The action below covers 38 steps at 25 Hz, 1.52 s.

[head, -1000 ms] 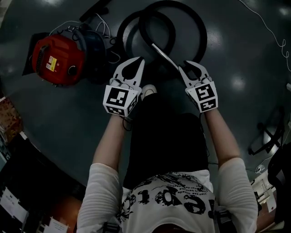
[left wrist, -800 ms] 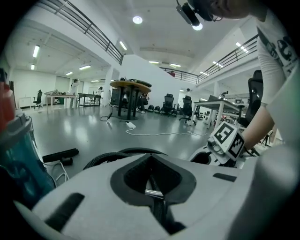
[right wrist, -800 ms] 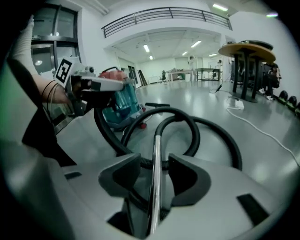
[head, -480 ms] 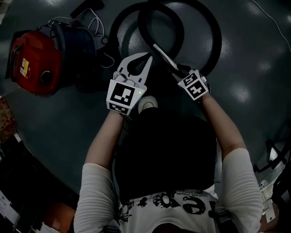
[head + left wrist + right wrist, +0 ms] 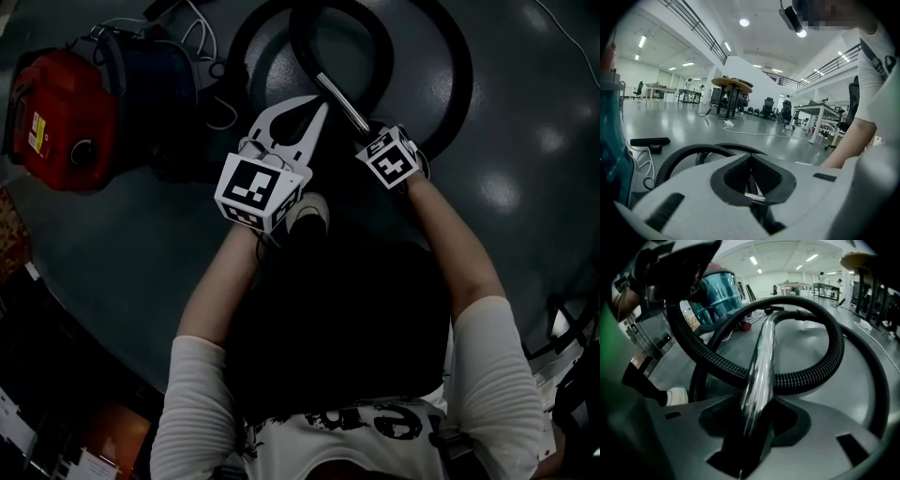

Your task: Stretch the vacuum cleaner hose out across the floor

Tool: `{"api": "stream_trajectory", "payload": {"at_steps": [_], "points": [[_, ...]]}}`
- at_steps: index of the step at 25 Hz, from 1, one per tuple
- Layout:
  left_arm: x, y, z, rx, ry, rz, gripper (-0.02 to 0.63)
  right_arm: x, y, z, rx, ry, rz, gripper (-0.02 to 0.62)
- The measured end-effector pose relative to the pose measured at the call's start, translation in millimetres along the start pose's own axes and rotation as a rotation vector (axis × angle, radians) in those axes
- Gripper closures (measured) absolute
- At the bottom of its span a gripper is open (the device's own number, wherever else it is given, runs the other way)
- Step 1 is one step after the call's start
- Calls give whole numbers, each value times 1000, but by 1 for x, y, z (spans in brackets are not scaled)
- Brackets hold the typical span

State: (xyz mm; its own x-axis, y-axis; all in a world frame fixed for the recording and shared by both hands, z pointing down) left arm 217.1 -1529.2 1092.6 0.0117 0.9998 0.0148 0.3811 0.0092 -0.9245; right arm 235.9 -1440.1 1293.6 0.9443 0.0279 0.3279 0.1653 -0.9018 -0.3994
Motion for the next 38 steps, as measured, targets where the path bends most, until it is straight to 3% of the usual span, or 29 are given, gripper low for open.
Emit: {"api": "stream_trajectory", "payload": {"at_steps": [4, 10, 14, 17, 20, 26, 34, 38], "points": [[1, 4, 4, 24, -6, 8, 601, -1, -8, -16, -161, -36, 83, 425], [10, 12, 9, 43, -35, -5, 601, 1, -25, -10, -165, 61, -143, 489], [4, 27, 15, -20, -23, -49, 601, -9, -20, 28, -156, 84, -145, 503], [2, 57, 38, -56, -4, 26, 601, -34, -17, 86, -191, 108, -151, 505], [8, 107, 76, -63, 15, 127, 601, -81, -19, 161, -272, 148, -180, 506], [44, 240, 152, -94, 1, 114, 601, -187, -13, 337, -350, 289, -184, 506], [87, 440, 239, -7, 19, 107, 601, -273, 24, 565, -322, 345, -190, 506], [117, 524, 276, 33, 3, 23, 601, -297, 37, 658, -254, 375, -271, 506]]}}
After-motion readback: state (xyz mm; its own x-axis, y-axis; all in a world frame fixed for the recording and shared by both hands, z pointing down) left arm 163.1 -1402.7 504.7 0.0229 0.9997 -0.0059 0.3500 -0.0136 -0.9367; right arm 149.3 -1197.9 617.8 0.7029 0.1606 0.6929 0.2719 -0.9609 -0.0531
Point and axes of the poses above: the fingertips, and each gripper's own axes: z backward along the fingers, x to its right, y out of its top, the point moved 2 cm from there along z, backward along the fingers, and after that the axes turned 15 degrees about -z, right-handed, at the moved point
